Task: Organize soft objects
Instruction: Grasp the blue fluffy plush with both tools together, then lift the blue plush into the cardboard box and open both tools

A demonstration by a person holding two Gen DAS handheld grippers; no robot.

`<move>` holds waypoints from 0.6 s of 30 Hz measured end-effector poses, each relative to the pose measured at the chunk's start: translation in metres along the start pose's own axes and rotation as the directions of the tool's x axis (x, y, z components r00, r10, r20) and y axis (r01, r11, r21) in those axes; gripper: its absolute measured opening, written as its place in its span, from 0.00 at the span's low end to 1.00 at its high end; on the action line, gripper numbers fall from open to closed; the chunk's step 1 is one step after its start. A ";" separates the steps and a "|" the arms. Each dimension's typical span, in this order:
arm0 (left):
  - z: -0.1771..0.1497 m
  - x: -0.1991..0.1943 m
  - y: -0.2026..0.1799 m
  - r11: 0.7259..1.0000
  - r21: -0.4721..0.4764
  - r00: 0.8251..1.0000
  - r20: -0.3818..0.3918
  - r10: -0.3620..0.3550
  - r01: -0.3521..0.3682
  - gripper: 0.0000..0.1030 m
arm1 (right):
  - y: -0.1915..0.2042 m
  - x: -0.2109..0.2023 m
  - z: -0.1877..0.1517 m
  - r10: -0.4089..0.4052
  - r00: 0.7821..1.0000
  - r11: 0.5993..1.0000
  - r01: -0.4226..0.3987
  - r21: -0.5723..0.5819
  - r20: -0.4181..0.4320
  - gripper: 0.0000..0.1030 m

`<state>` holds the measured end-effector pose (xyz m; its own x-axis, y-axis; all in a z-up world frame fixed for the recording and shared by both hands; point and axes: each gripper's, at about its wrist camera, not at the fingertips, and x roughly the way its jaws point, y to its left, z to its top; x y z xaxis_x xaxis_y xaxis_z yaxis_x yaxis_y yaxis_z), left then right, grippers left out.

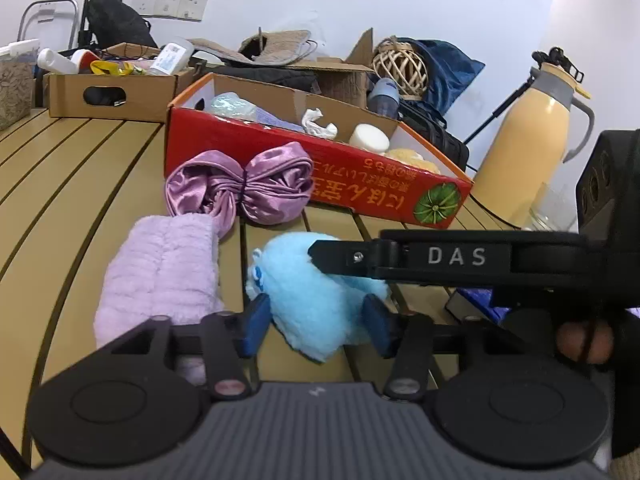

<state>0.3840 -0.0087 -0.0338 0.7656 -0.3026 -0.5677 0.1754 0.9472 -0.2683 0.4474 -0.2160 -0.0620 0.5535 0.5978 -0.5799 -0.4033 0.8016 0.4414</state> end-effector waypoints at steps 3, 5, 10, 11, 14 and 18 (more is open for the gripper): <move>0.000 -0.007 -0.001 1.000 -0.019 1.000 0.000 -0.024 0.024 0.40 | -0.002 -0.011 -0.008 0.004 1.000 0.998 -0.005 0.055 0.019 0.37; -0.001 -0.022 -0.008 0.998 -0.012 0.998 0.021 -0.059 0.059 0.40 | -0.001 -0.028 -0.016 -0.007 0.998 0.997 0.003 0.076 0.056 0.34; -0.017 -0.061 -0.037 0.990 0.035 0.989 0.057 -0.140 0.138 0.40 | 0.002 -0.094 -0.046 -0.017 0.990 0.992 -0.001 0.123 0.143 0.30; -0.020 -0.066 -0.042 0.988 0.038 0.986 0.060 -0.153 0.151 0.40 | 0.003 -0.106 -0.052 -0.024 0.987 0.991 0.003 0.130 0.157 0.30; -0.024 -0.077 -0.055 0.983 0.060 0.981 0.076 -0.180 0.175 0.39 | 0.000 -0.134 -0.064 -0.035 0.981 0.989 0.007 0.147 0.189 0.30; -0.021 -0.083 -0.063 0.982 0.060 0.978 0.093 -0.186 0.181 0.38 | 0.004 -0.151 -0.065 -0.055 0.975 0.990 0.026 0.136 0.217 0.30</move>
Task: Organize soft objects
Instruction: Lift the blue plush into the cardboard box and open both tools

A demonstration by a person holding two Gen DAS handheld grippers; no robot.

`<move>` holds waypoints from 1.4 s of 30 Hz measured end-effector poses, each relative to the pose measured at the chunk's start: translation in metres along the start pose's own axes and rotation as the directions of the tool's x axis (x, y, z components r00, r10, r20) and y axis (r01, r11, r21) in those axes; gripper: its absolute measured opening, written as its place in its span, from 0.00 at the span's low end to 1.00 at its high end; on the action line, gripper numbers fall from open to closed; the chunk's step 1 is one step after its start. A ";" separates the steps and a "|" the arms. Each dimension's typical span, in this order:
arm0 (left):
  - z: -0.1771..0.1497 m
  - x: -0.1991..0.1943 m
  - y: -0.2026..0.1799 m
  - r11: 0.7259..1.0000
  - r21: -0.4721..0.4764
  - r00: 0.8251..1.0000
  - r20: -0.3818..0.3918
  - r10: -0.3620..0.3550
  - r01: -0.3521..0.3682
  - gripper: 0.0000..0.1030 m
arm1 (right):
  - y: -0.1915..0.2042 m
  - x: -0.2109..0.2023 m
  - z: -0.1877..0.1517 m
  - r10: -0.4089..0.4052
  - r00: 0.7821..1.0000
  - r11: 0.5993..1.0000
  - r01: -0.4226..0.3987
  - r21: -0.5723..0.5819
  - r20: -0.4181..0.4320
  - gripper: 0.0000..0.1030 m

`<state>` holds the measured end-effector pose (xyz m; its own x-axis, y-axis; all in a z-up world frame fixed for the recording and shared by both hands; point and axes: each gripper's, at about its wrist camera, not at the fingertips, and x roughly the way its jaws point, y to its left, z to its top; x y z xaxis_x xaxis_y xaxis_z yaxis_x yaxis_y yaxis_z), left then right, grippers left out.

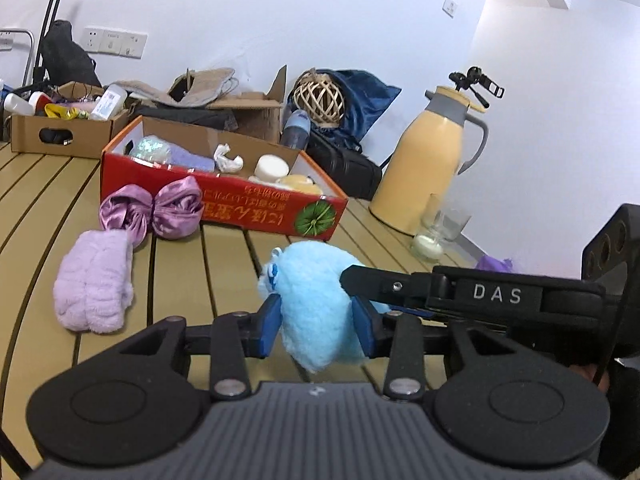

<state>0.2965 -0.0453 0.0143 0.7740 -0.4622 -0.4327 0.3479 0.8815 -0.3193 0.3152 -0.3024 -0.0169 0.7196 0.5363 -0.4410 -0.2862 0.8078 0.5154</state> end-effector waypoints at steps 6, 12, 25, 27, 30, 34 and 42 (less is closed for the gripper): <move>0.039 0.013 0.001 0.999 0.035 0.999 0.048 -0.006 0.005 0.36 | 0.008 0.000 0.025 0.004 0.998 0.999 -0.002 -0.035 0.062 0.30; 0.134 0.079 0.021 0.999 0.037 0.998 0.063 -0.011 0.009 0.36 | 0.011 0.049 0.116 0.013 0.993 0.997 -0.005 -0.073 0.117 0.30; 0.209 0.304 0.122 0.985 -0.094 0.957 -0.267 0.112 -0.141 0.36 | -0.077 0.282 0.235 -0.118 0.984 0.991 0.126 0.055 -0.135 0.29; 0.206 0.315 0.125 0.984 -0.053 0.939 -0.312 0.146 -0.171 0.35 | -0.089 0.308 0.231 -0.176 0.967 0.981 0.187 0.046 -0.182 0.29; 0.201 0.302 0.127 0.985 -0.014 0.949 -0.273 0.159 -0.170 0.38 | -0.092 0.325 0.225 -0.205 0.949 0.976 0.218 0.029 -0.239 0.29; 0.207 0.269 0.123 0.982 0.037 0.957 -0.221 0.189 -0.185 0.39 | -0.073 0.319 0.225 -0.229 0.947 0.972 0.208 -0.110 -0.227 0.30; 0.253 0.161 0.097 0.967 0.115 0.967 -0.091 0.237 -0.226 0.55 | -0.025 0.203 0.254 -0.283 0.955 0.924 0.247 -0.293 -0.087 0.45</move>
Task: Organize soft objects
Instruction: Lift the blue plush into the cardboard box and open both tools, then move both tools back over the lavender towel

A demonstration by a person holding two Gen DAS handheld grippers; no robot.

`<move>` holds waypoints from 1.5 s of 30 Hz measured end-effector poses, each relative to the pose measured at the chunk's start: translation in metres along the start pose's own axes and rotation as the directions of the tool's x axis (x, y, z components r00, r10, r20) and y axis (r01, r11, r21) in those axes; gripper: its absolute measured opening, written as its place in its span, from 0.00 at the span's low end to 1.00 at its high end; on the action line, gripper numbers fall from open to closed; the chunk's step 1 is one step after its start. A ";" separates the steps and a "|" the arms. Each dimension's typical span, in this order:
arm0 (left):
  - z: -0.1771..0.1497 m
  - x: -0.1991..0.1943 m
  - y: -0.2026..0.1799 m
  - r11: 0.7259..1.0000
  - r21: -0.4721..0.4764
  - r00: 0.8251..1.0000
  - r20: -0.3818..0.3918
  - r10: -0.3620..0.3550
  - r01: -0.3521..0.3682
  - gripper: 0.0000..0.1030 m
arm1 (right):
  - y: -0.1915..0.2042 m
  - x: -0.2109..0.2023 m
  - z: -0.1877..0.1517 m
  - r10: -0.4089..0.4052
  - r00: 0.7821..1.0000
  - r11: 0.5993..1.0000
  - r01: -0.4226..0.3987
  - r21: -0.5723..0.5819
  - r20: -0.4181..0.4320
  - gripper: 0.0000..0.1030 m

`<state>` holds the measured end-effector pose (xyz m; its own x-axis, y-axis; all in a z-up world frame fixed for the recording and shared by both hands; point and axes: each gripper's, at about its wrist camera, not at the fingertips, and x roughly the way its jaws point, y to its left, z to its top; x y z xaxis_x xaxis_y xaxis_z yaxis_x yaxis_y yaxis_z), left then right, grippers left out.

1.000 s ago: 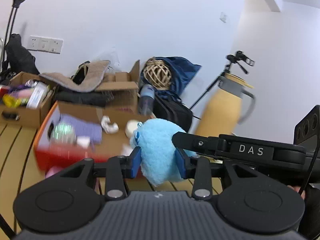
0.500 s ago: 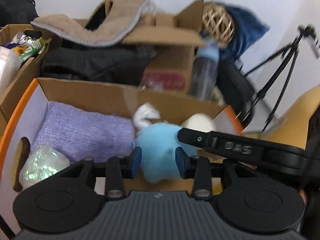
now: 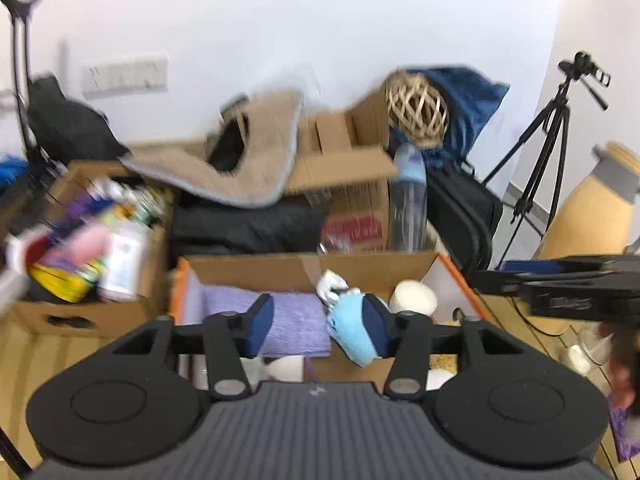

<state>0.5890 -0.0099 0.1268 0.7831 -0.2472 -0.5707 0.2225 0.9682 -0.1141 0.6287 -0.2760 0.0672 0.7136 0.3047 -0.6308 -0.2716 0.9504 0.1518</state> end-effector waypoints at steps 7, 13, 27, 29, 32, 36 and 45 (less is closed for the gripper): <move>-0.038 -0.127 0.000 0.999 -0.025 0.979 0.198 0.040 -0.035 0.75 | -0.001 -0.140 -0.014 -0.034 0.990 0.998 0.041 -0.049 0.137 0.64; -0.113 -0.217 -0.021 0.993 0.035 0.916 0.390 0.088 -0.111 0.87 | 0.025 -0.220 -0.086 -0.011 0.966 0.994 0.039 -0.103 0.258 0.69; -0.311 -0.328 -0.042 0.981 0.025 0.910 0.378 0.171 -0.195 1.00 | 0.101 -0.318 -0.330 0.027 0.961 0.984 0.022 -0.177 0.275 0.84; -0.314 -0.327 -0.040 0.979 0.022 0.910 0.372 0.181 -0.203 1.00 | 0.107 -0.322 -0.347 0.033 0.969 0.987 0.007 -0.161 0.246 0.84; -0.310 -0.321 -0.037 0.977 0.006 0.908 0.371 0.194 -0.212 1.00 | 0.111 -0.323 -0.352 0.041 0.973 0.984 0.000 -0.176 0.227 0.84; -0.310 -0.302 -0.032 0.976 -0.047 0.916 0.338 0.216 -0.213 1.00 | 0.109 -0.319 -0.349 0.018 0.967 0.990 0.018 -0.138 0.254 0.84; -0.295 -0.193 -0.024 0.971 -0.046 0.950 0.198 0.241 -0.236 0.94 | 0.084 -0.270 -0.331 0.007 0.974 1.000 -0.005 -0.012 0.225 0.84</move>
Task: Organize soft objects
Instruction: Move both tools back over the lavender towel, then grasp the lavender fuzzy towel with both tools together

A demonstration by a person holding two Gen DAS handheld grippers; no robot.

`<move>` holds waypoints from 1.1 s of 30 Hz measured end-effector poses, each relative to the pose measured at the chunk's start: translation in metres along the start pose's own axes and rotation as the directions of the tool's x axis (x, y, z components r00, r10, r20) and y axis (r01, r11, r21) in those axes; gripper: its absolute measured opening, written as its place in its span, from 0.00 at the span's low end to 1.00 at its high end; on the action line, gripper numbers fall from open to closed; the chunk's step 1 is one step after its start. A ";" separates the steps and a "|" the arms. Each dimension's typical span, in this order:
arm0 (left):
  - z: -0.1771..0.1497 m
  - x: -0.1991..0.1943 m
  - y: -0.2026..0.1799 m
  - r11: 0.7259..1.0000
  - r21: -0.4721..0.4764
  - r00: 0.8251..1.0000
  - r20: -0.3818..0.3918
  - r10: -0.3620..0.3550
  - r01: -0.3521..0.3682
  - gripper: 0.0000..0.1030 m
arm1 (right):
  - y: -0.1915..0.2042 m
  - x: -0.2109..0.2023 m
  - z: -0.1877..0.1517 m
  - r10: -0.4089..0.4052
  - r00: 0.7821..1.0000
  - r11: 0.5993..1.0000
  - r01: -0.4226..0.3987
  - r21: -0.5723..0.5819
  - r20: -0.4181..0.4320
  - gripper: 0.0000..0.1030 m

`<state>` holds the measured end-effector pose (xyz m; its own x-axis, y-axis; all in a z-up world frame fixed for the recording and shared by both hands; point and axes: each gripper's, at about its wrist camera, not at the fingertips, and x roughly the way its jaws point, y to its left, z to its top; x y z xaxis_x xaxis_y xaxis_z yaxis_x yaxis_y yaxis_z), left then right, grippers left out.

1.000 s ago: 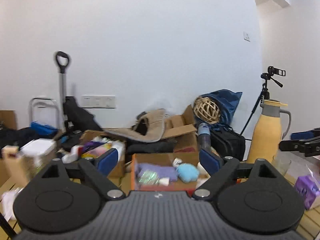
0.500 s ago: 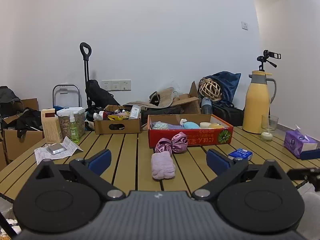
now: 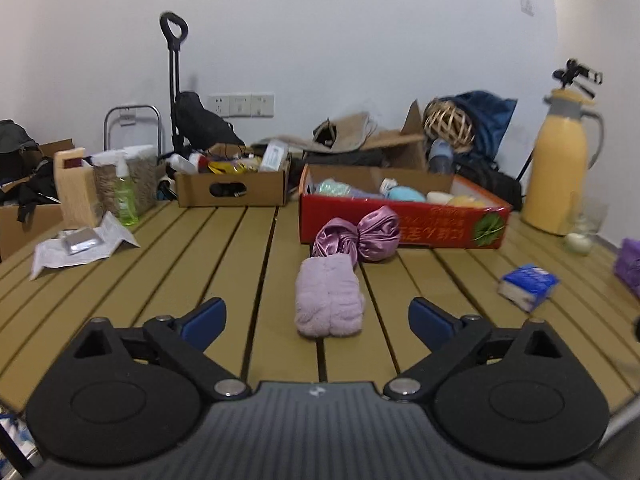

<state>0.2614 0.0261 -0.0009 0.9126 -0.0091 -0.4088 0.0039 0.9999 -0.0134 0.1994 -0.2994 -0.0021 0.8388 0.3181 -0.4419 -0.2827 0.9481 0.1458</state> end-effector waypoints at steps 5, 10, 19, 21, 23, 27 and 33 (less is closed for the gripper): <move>0.008 0.066 -0.011 1.000 -0.011 0.997 -0.082 0.004 -0.005 0.82 | -0.011 0.033 0.003 -0.015 0.999 0.999 0.016 0.034 -0.043 0.83; 0.010 0.096 -0.004 0.997 -0.079 0.989 -0.146 0.002 -0.014 0.44 | -0.016 0.056 0.007 -0.013 0.998 1.000 0.014 0.023 -0.061 0.83; -0.004 0.049 -0.040 0.892 0.138 0.903 -0.091 -0.420 0.430 0.54 | -0.027 0.087 0.024 0.037 0.999 0.996 -0.035 0.084 -0.028 0.82; -0.013 0.047 -0.041 0.883 0.175 0.900 -0.117 -0.420 0.435 0.65 | -0.027 0.094 0.029 0.071 0.997 0.993 -0.068 0.100 -0.027 0.78; -0.017 0.040 -0.037 0.885 0.159 0.899 -0.105 -0.425 0.437 0.75 | -0.025 0.104 0.032 0.126 0.991 0.985 -0.120 0.121 -0.044 0.73; -0.015 0.019 -0.017 0.902 0.038 0.902 -0.067 -0.426 0.429 0.80 | -0.016 0.133 0.037 0.211 0.973 0.973 -0.200 0.112 -0.092 0.58; -0.011 0.015 0.008 0.909 -0.239 0.924 -0.093 -0.372 0.342 0.35 | 0.000 0.186 0.043 0.322 0.928 0.946 -0.308 0.104 -0.186 0.51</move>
<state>0.2707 0.0333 -0.0177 0.8034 -0.3813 -0.4573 0.2181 0.9031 -0.3698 0.3753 -0.2398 -0.0463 0.6012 0.6002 -0.5275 -0.4771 0.7992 0.3656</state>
